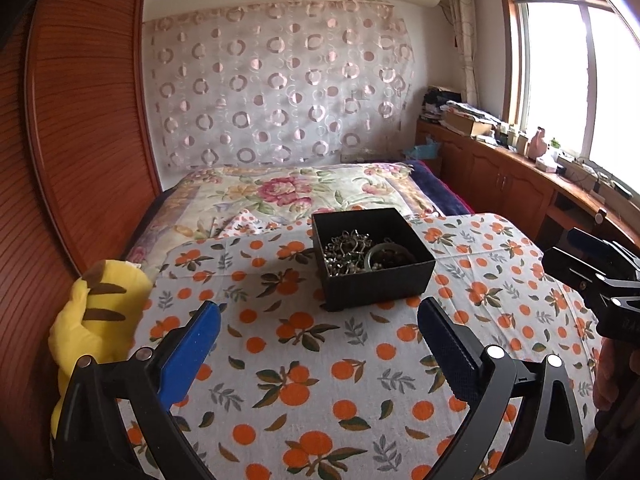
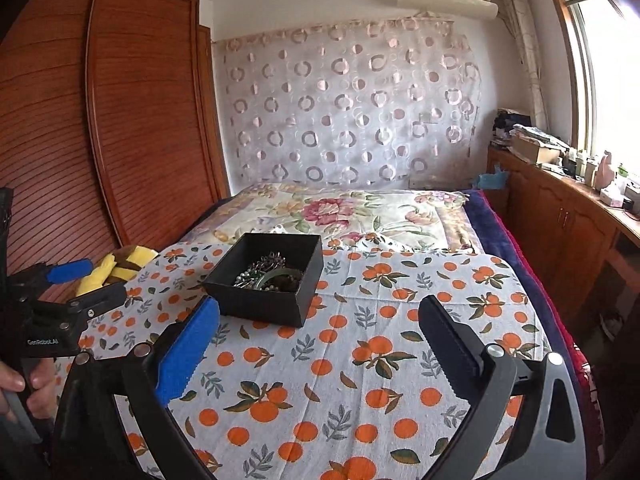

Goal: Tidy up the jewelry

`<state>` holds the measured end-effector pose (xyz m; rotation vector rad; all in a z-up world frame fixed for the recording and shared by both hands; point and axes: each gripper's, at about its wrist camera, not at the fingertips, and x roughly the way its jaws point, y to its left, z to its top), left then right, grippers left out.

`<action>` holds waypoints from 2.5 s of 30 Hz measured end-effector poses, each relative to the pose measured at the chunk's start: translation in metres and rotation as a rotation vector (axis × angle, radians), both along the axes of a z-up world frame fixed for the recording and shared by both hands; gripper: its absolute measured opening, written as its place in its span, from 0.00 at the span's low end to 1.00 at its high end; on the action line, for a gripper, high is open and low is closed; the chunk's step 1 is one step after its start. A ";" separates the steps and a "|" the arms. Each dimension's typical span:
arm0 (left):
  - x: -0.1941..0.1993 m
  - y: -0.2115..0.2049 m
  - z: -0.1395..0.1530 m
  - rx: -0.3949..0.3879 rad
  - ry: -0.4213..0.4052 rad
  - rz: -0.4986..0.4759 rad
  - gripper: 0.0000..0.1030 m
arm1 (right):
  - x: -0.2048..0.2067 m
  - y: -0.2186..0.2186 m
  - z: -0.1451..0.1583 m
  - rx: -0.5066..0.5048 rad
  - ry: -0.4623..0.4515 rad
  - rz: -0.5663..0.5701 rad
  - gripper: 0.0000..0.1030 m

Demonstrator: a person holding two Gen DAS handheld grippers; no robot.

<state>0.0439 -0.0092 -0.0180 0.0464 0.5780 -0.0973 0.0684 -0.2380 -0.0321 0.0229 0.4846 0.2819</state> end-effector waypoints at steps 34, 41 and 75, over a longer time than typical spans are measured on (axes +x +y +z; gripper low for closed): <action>-0.009 0.002 0.005 0.000 -0.029 0.023 0.92 | -0.003 0.002 0.002 -0.007 -0.012 -0.013 0.98; -0.015 -0.002 0.005 -0.001 -0.040 0.023 0.92 | -0.001 0.000 0.002 -0.005 -0.014 -0.018 0.98; -0.017 -0.002 0.009 0.001 -0.049 0.028 0.92 | -0.001 -0.002 0.000 -0.002 -0.017 -0.018 0.98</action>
